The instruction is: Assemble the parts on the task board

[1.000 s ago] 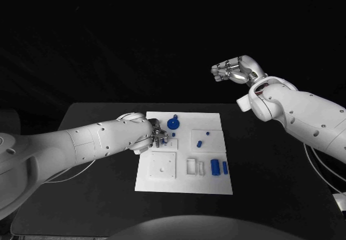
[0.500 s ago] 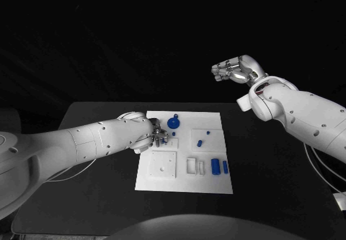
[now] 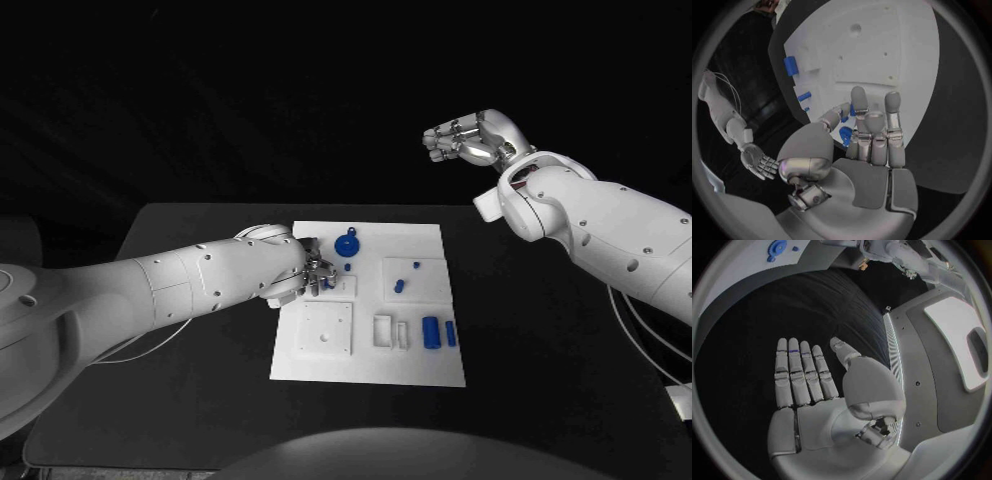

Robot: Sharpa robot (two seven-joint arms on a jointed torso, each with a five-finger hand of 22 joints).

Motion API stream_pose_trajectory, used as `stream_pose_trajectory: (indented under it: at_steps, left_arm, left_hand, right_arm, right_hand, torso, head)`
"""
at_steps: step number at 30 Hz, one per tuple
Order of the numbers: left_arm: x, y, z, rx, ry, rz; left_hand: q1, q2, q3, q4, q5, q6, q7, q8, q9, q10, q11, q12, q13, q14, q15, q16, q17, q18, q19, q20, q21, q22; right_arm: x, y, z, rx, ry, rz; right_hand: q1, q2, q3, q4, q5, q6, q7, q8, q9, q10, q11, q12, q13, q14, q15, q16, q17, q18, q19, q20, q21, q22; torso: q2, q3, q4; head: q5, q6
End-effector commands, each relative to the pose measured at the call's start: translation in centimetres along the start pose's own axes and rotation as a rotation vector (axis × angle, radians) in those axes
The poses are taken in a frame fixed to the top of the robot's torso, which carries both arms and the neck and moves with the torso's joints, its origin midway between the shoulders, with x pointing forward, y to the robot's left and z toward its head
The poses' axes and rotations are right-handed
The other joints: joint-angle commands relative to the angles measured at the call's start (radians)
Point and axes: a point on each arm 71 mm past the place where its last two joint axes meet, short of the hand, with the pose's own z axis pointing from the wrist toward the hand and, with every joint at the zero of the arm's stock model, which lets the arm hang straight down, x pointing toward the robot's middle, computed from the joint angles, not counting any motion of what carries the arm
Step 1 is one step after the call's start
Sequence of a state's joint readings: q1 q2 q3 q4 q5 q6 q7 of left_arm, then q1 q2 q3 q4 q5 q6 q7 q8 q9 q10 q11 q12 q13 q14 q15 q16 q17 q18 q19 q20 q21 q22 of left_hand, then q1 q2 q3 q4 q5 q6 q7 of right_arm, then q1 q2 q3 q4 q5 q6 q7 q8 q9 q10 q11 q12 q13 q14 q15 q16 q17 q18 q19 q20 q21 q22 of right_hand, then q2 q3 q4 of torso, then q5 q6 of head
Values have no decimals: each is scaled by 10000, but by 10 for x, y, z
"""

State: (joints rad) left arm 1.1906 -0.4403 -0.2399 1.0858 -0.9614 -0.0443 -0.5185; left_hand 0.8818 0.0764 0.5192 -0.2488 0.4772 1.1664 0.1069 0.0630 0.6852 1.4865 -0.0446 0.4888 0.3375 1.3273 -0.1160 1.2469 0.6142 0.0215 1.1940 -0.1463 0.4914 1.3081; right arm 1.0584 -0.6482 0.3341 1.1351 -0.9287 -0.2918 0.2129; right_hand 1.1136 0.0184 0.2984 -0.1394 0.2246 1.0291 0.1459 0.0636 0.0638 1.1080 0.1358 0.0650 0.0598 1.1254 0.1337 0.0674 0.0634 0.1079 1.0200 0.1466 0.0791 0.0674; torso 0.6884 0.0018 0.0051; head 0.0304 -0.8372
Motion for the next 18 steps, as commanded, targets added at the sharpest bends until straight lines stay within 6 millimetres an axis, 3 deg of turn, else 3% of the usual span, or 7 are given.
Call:
stream_pose_trajectory:
  at_steps: [1, 18]
  left_arm:
    - [2, -1, 0, 36, 139, 107]
    - [0, 1, 0, -79, 5, 94]
  left_hand:
    - [79, 57, 443, -372, 57, 1604, -1247, 27, 12, 294, -279, 49, -5, 79, -120, 37, 9, -130, 28, -1, 47, 196]
    - [81, 60, 440, -362, 32, 1590, -1241, 23, -6, 295, -276, 42, -15, 77, -122, 23, -21, -127, 21, -3, 70, 191]
  right_arm:
    - [2, 1, 0, -60, 160, 50]
    - [2, 0, 0, -19, 247, 68]
  right_hand:
    - [-20, -49, 43, 7, 25, -39, 11, -19, -16, -52, 3, -63, -16, -61, -3, -55, -16, 71, -54, -24, -65, -14]
    - [-13, -48, 36, 10, -2, -6, 5, -19, -15, -76, 4, -62, -16, -82, 14, -55, -16, 65, -74, -20, -70, -15]
  torso:
    - [4, -4, -2]
    - [1, 2, 3]
  head:
    - [0, -1]
    - [-5, -14]
